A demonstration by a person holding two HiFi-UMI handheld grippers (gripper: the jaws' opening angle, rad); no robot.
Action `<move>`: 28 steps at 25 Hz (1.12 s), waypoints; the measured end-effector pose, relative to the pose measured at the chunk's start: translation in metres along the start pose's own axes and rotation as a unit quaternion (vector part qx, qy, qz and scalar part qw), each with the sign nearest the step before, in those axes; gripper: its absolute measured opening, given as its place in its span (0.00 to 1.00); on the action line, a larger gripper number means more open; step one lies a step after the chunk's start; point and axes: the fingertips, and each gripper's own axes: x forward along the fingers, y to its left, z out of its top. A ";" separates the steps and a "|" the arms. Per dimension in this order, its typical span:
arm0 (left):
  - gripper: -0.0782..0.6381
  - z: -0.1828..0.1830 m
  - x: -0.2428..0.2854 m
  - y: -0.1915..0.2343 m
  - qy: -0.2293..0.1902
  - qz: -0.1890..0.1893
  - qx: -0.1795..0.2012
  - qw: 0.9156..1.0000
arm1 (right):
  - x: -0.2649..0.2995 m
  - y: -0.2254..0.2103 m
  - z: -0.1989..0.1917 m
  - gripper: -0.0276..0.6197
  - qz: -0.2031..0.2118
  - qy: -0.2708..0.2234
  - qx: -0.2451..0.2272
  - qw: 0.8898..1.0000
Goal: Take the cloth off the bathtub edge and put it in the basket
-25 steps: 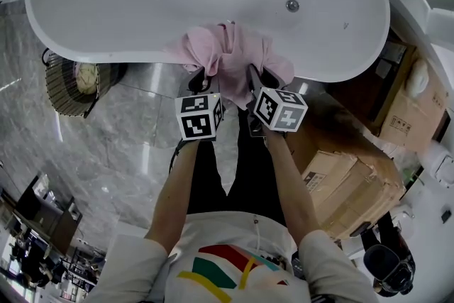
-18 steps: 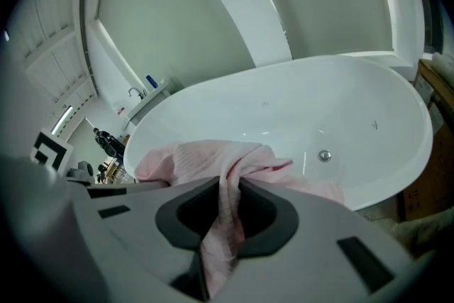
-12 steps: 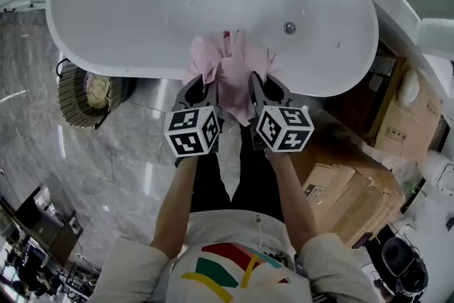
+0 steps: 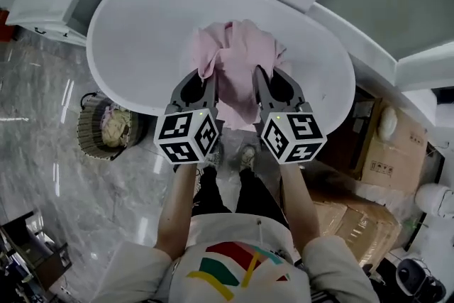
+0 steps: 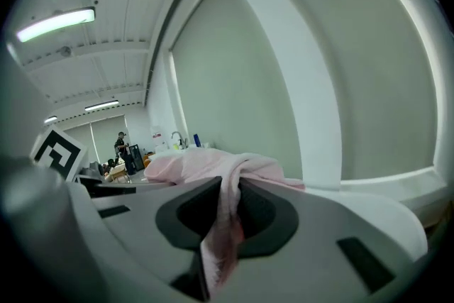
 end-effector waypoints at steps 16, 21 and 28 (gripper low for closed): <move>0.21 0.192 -0.059 -0.060 -0.171 -0.035 0.067 0.982 | -0.047 0.061 0.197 0.15 0.043 -0.173 -0.095 0.979; 0.21 0.187 -0.065 -0.064 -0.166 -0.033 0.063 0.984 | -0.055 0.062 0.193 0.15 0.050 -0.169 -0.093 0.980; 0.21 0.182 -0.067 -0.067 -0.162 -0.018 0.066 0.984 | -0.054 0.057 0.188 0.15 0.067 -0.161 -0.082 0.981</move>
